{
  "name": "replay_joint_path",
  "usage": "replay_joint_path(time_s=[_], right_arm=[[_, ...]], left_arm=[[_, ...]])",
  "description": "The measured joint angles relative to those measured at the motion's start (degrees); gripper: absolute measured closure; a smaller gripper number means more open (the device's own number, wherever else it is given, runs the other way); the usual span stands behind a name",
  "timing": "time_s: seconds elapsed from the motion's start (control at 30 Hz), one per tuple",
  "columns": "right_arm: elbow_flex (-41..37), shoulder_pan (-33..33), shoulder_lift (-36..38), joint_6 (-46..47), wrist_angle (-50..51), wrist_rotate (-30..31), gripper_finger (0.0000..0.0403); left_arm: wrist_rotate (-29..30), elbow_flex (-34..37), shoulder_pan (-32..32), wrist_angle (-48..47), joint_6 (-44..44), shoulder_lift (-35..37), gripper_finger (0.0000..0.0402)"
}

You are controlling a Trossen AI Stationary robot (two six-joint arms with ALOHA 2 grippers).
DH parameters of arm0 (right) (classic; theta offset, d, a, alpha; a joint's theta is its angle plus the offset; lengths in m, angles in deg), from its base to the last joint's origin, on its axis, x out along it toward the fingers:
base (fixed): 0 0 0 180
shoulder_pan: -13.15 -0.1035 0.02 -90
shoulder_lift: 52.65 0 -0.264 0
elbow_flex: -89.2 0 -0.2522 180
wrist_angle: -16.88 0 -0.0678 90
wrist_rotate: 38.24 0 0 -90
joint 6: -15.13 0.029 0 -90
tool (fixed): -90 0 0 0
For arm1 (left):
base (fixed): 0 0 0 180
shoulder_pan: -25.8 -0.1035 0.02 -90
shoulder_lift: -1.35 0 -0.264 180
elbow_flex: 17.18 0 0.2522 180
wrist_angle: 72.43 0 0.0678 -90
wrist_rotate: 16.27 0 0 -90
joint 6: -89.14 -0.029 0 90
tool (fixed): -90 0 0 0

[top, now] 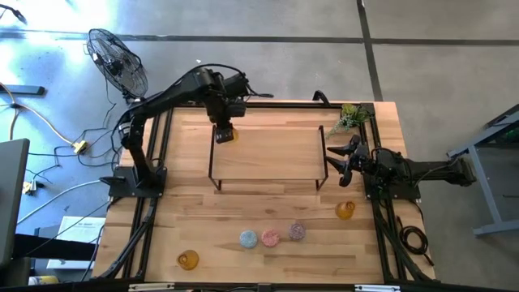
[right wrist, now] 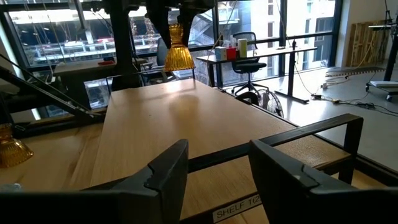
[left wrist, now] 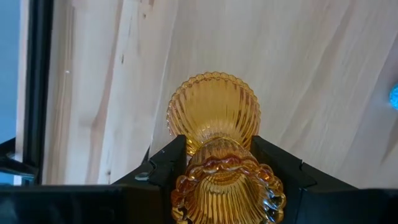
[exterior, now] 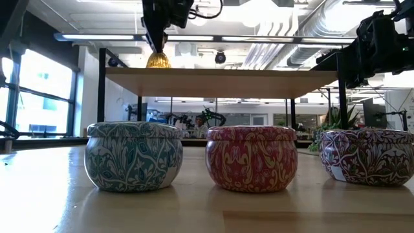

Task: Pick & Place candle stick holders
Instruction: Put the top left yellow glass candle holder on the shelf

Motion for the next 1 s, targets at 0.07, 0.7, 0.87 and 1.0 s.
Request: replay_joint_path(time_s=[0.07, 0.7, 0.87, 1.0], right_arm=[[0.0, 0.0, 0.0, 0.01, 0.02, 0.0, 0.0238], [0.0, 0.0, -0.02, -0.01, 0.04, -0.55, 0.0238], [-0.01, 0.0, -0.04, -0.01, 0.04, -0.59, 0.0238], [-0.02, 0.0, -0.04, -0.01, 0.07, -0.59, 0.0238]], left_arm=[[-0.03, 0.0, 0.02, 0.02, 0.45, 0.0, 0.025], [0.04, 5.98, 0.42, 2.17, -0.38, 0.07, 0.025], [0.05, 7.69, 0.42, 2.49, -0.4, 0.1, 0.025], [0.2, 8.24, 0.42, 3.07, -0.39, 0.28, 0.025]])
